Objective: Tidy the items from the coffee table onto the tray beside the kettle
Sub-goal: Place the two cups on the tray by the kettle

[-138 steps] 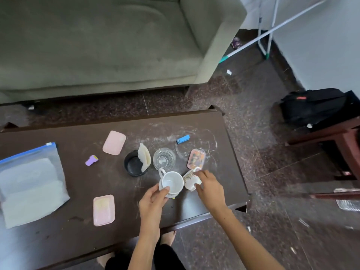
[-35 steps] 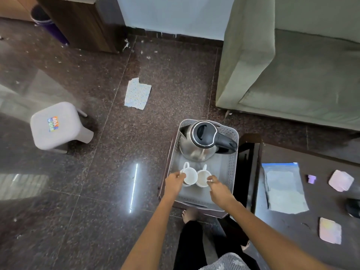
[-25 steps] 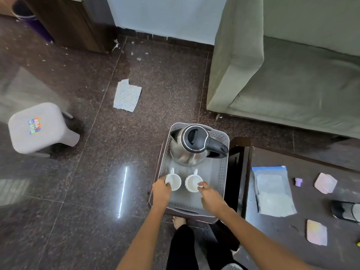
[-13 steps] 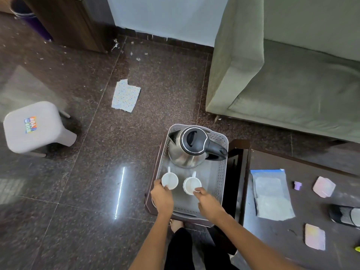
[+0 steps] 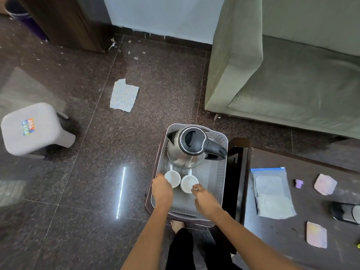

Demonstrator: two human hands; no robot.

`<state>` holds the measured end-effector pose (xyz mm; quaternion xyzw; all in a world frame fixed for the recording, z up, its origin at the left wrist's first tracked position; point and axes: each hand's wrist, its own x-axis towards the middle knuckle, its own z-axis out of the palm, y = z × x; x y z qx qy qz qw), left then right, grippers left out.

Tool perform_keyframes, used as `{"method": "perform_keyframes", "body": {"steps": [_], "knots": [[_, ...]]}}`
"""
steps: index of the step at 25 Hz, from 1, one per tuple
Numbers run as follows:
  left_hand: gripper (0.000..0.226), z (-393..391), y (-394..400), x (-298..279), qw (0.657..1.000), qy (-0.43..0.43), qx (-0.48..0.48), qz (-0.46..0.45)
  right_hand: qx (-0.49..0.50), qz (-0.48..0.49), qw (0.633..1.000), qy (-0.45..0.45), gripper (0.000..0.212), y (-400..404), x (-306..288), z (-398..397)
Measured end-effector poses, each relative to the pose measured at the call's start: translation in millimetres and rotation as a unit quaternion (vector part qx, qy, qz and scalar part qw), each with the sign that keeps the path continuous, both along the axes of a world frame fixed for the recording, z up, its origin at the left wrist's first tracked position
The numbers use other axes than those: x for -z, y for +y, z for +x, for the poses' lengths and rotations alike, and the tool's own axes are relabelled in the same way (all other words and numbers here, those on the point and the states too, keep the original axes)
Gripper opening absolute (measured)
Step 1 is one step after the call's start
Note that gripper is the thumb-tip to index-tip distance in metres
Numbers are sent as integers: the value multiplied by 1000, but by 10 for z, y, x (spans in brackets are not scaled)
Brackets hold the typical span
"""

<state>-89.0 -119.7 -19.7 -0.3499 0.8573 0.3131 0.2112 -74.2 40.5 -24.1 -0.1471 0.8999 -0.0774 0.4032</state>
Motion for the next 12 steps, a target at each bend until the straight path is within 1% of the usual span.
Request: {"method": "perform_keyframes", "body": {"steps": [3, 6, 9, 12], "knots": [[18, -56, -61, 11, 998, 6, 54, -22, 7, -1, 1000, 8, 40, -31, 11, -2], [20, -64, -74, -8, 996, 16, 84, -29, 8, -6, 1000, 16, 41, -45, 38, 13], [26, 44, 13, -55, 991, 27, 127, -43, 12, -4, 1000, 29, 39, -55, 67, 3], [25, 174, 52, -28, 979, 9, 190, -71, 23, 12, 999, 43, 36, -107, 80, -28]]}}
